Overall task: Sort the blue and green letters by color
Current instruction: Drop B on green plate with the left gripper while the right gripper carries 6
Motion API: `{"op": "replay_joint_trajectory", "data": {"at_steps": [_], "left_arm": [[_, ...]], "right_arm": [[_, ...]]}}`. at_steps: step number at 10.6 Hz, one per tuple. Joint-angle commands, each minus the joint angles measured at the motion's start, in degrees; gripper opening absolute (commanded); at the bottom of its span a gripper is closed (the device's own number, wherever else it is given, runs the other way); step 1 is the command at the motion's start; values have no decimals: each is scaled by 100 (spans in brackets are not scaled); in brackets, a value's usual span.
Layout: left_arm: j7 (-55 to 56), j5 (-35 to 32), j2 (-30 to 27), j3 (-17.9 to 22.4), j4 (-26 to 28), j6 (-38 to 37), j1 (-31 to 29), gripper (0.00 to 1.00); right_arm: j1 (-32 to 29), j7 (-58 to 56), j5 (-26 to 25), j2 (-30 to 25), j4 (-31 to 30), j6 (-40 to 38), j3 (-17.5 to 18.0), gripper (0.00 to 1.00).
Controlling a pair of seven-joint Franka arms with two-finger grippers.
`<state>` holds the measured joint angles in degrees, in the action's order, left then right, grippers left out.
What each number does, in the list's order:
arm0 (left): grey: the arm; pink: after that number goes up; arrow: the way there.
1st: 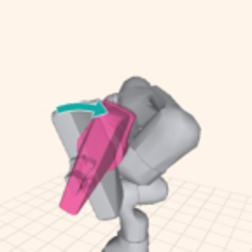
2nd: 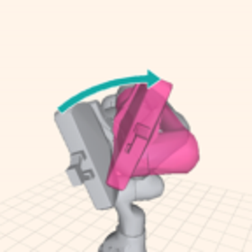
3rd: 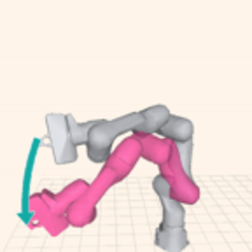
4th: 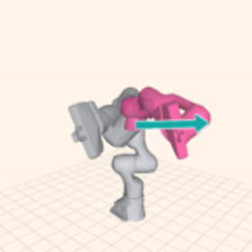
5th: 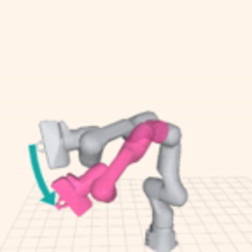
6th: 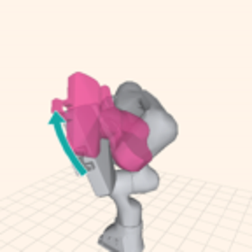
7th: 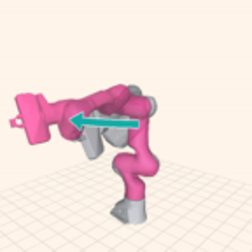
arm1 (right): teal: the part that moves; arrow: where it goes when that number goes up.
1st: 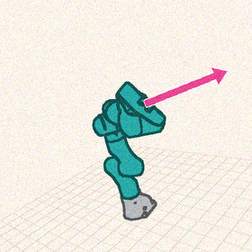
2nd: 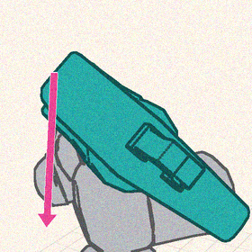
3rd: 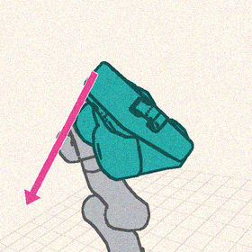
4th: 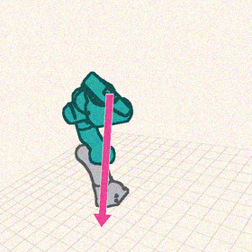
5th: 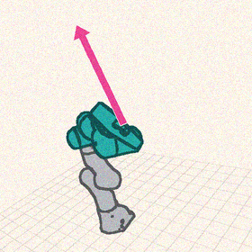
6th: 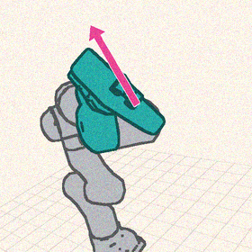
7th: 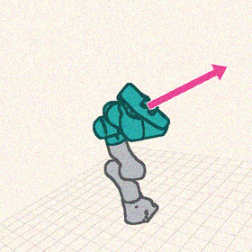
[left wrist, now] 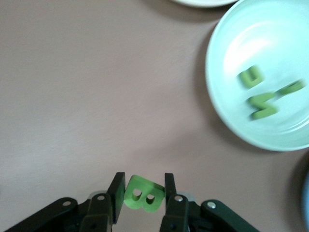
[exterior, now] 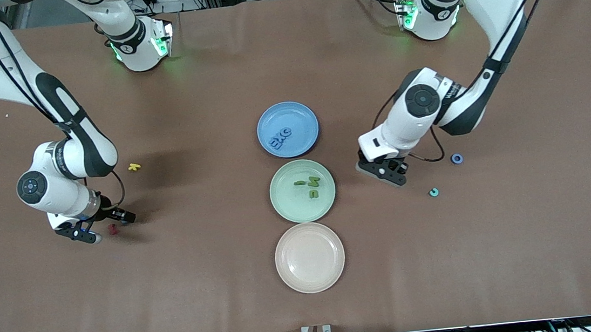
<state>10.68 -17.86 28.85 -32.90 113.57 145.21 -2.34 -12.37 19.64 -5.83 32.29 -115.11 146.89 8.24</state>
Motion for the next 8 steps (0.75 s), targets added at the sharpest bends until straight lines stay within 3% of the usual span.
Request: {"op": "replay_joint_trajectory", "data": {"at_steps": [1,3,4,6,7,8], "left_arm": [[1204,169,523,38,-966,-537,776,13],[2153,142,892,47,-1536,-555,1242,14],[2445,160,1059,90,-1783,-556,1479,15],[2841,168,1419,309,-2319,-556,1936,28],[3122,177,1499,519,-2539,-556,2243,49],[3290,186,1500,730,-2646,-547,2464,84]], "right_arm": [[42,58,-59,75,24,94,-42,30],[59,-4,-76,136,24,173,-41,9],[68,-4,-67,154,15,243,-50,6],[77,5,-67,111,41,183,-42,3],[147,40,-59,58,111,147,-41,1],[191,40,-24,-73,129,8,-41,1]]}}
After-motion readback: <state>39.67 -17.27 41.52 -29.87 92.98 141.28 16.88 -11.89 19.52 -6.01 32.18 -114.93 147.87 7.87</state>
